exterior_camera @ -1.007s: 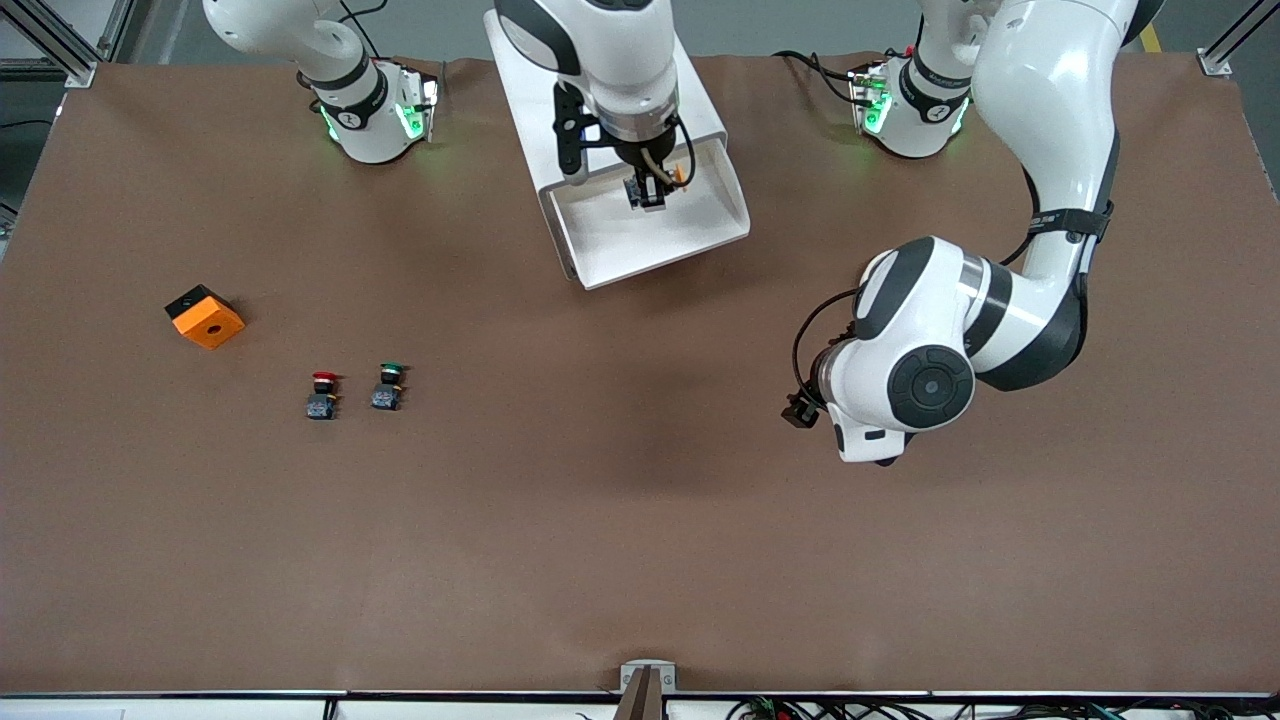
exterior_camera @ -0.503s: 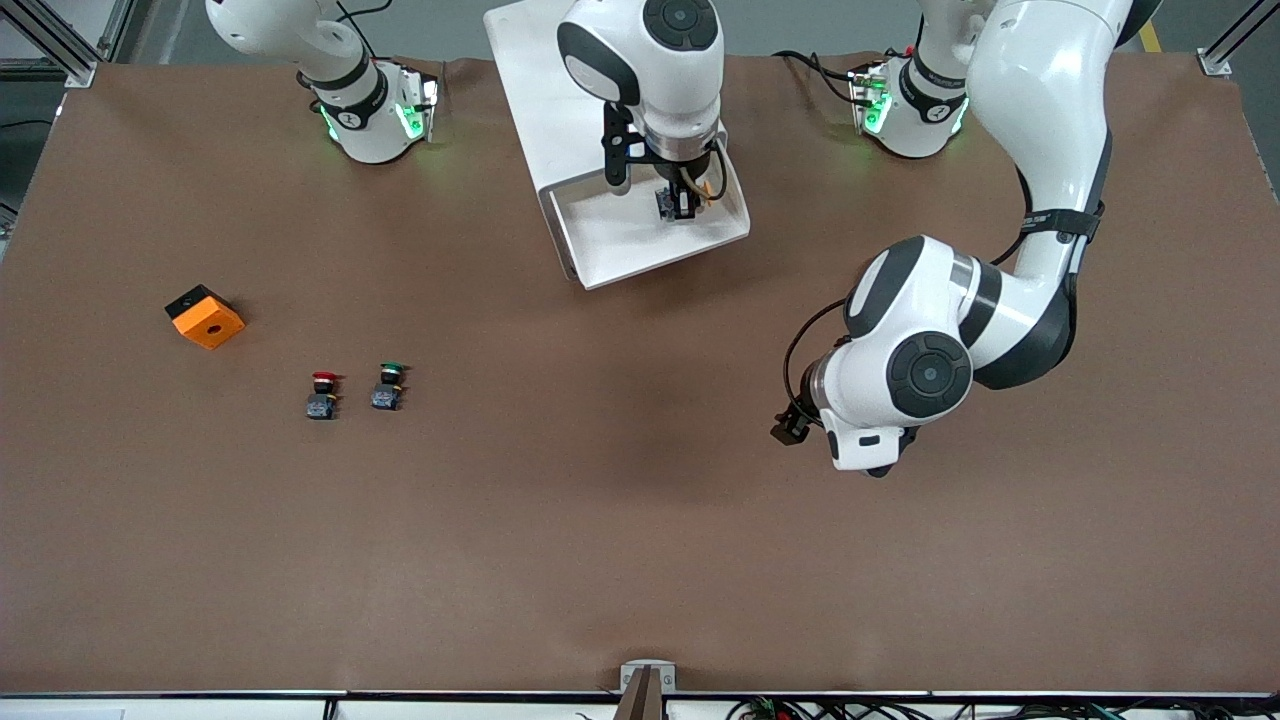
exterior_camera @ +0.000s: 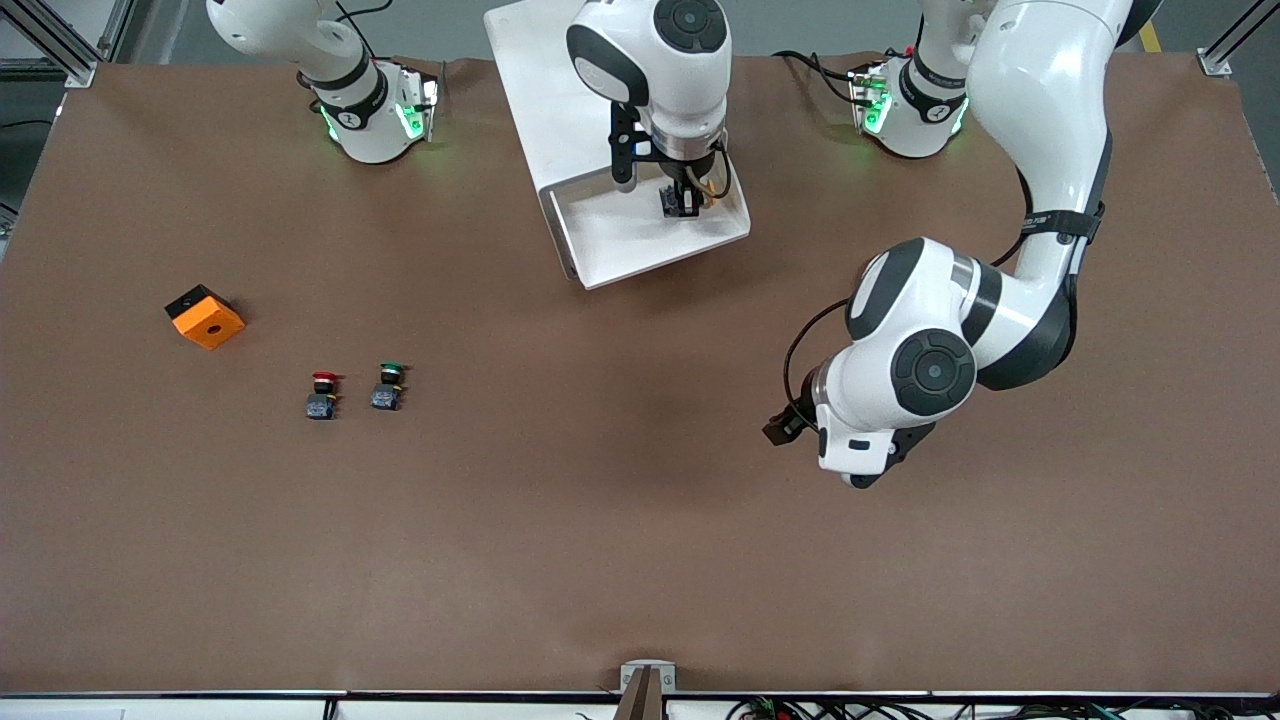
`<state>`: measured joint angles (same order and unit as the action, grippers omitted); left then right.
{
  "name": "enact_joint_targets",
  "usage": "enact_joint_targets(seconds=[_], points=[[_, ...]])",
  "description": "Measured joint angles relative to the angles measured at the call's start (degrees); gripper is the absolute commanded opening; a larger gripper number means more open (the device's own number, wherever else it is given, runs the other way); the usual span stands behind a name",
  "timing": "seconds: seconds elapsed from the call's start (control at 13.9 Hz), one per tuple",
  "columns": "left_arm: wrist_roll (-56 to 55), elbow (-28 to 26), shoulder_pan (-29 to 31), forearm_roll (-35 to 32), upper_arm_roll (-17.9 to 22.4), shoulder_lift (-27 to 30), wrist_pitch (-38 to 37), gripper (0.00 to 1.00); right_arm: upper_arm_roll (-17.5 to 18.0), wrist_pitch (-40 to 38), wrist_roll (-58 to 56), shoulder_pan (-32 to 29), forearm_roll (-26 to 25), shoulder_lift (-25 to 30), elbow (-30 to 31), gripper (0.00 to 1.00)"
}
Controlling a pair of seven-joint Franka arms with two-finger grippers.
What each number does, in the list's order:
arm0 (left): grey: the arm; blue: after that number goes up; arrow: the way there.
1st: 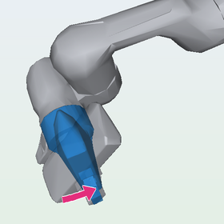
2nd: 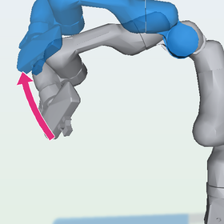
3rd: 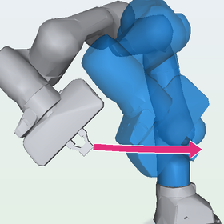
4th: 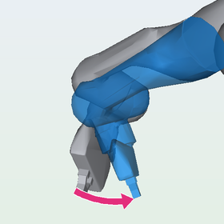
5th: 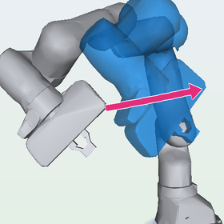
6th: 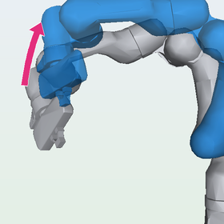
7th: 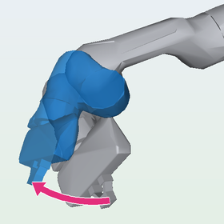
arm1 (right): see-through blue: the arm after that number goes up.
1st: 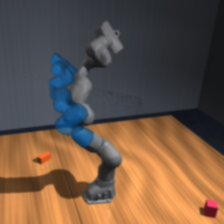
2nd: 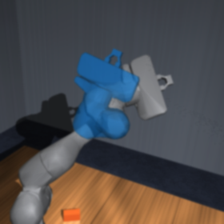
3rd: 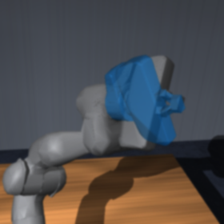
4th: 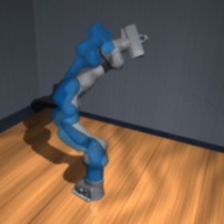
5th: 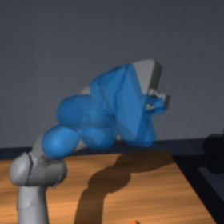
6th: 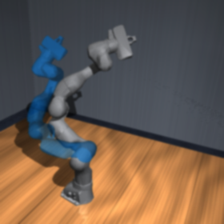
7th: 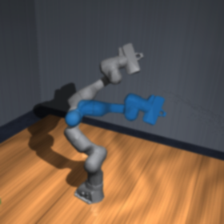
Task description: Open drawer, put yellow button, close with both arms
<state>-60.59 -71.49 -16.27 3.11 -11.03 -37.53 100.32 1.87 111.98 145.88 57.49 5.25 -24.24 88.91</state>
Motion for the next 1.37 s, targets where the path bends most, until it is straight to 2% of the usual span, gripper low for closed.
enact_joint_targets(seconds=[0.29, 0.5, 0.72, 0.93, 1.08, 1.37], points=[[6.37, -3.77, -0.13, -1.98, -0.37, 2.73, 0.65, 1.0, -0.58, -0.41, -0.32, -0.14, -0.01, -0.04, -2.04, 1.0], [6.58, -9.6, -0.38, -2.29, -1.16, 7.07, 3.77, 1.0, -1.0, -5.93, -4.51, -2.23, 0.17, 0.0, -7.03, 1.0], [6.5, -17.77, -0.42, -2.3, -3.0, 12.09, 10.22, 1.0, -1.07, -12.69, -12.9, -6.05, 2.49, 0.12, -12.48, 1.0], [4.08, -24.95, -0.52, -2.3, -6.82, 16.19, 13.38, 1.0, -1.14, -20.21, -21.58, -10.46, 3.63, 0.35, -17.17, 1.0], [1.69, -26.95, -1.59, -2.31, -9.13, 17.01, 13.95, 1.0, -1.2, -24.18, -28.16, -13.73, 3.68, 1.05, -19.33, 1.0], [-3.12, -27.98, -6.72, -2.32, -9.57, 17.02, 14.38, 1.0, -1.53, -28.29, -45.81, -23.09, 3.69, 3.2, -20.17, 1.0]])
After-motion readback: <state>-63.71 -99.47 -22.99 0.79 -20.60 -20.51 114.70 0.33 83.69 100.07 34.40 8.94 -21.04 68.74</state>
